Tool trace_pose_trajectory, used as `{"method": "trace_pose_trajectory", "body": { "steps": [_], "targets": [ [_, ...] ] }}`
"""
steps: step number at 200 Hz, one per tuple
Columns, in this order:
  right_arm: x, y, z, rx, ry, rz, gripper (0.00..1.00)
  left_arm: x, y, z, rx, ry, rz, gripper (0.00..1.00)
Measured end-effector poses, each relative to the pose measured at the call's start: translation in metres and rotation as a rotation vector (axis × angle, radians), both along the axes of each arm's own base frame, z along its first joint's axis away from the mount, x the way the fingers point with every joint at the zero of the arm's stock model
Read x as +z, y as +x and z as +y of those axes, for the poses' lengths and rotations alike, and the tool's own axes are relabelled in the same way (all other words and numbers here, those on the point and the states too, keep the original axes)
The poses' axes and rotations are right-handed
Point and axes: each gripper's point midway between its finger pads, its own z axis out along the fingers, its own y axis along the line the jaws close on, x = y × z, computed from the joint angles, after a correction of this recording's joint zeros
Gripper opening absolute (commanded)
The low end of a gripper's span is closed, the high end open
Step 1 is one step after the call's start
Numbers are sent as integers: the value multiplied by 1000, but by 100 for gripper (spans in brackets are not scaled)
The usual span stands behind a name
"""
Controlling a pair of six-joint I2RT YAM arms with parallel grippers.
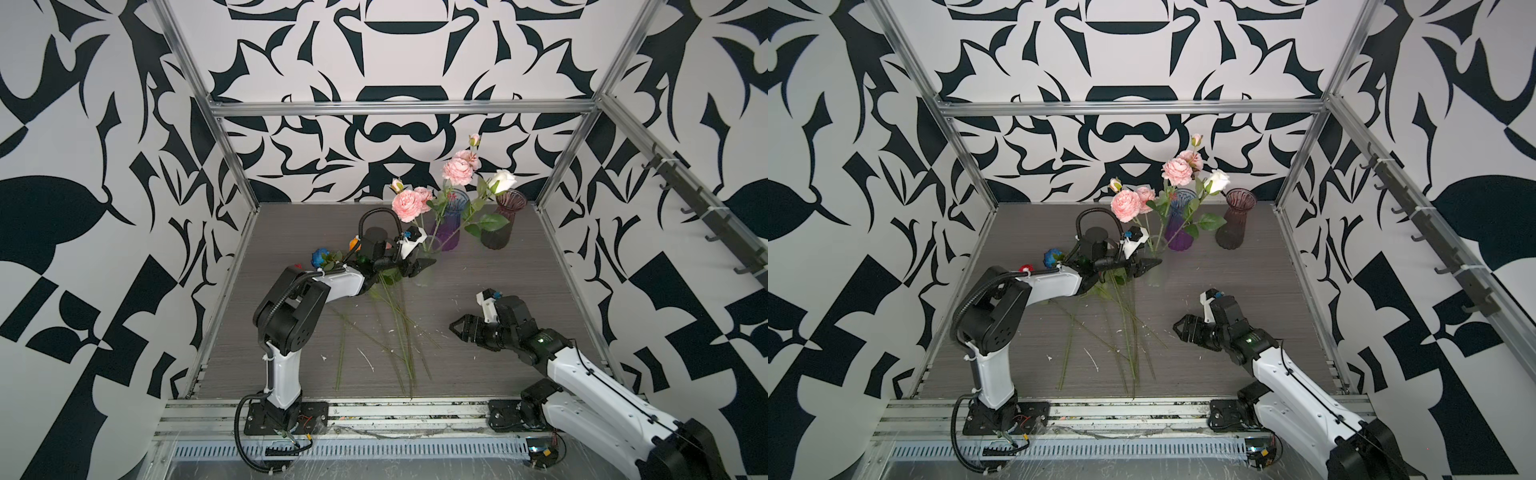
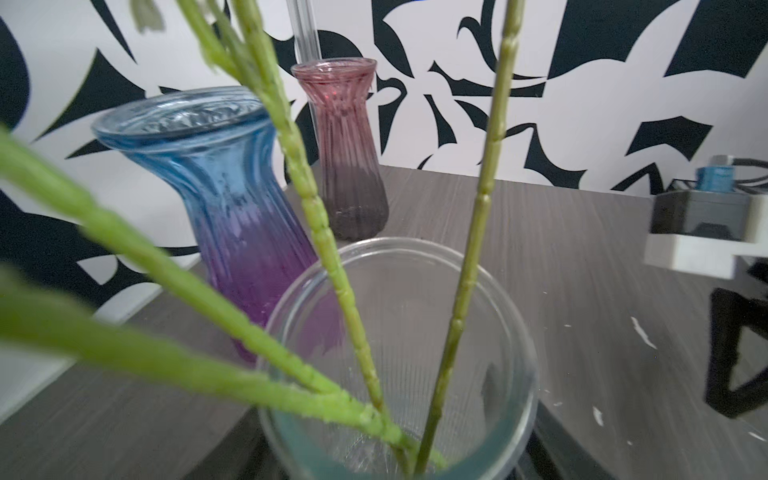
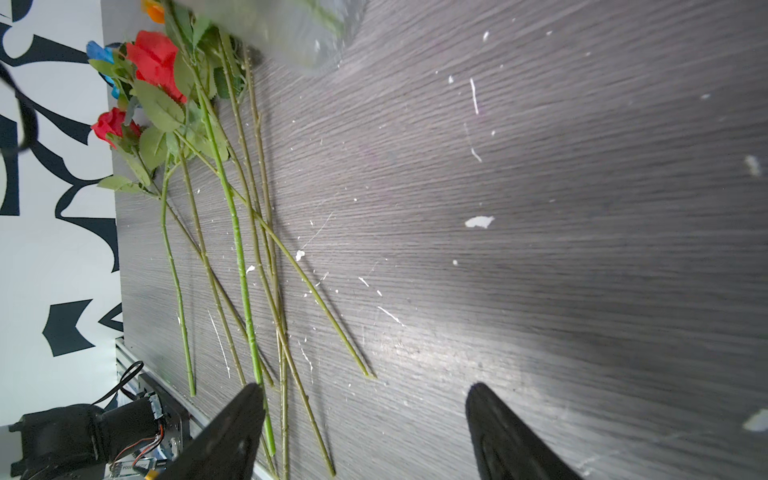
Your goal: Arrange the flowers into the vase
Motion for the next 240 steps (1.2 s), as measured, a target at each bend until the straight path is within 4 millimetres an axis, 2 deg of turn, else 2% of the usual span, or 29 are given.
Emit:
{"method": "trace_pose_trajectory", "body": {
  "steps": [30,71,141,179,198,240],
  "targets": [
    [0,0,0,-1,4,1,80,2,36,16,49,-8,-29,47],
    [3,1,-1,-4,9,-11,80,2,60,49,118,-4,-58,47],
    [5,1,-2,-7,14,-21,80,1,43,102,218,24,-85,48],
    [1,0,-1,-6,12,-3,80,2,55,124,268,28,-67,49],
    [-3,-1,-1,-5,8,13,80,4,69,126,282,27,-55,49],
    [-5,-1,0,-1,11,23,80,5,116,115,292,15,-60,49]
  ]
}}
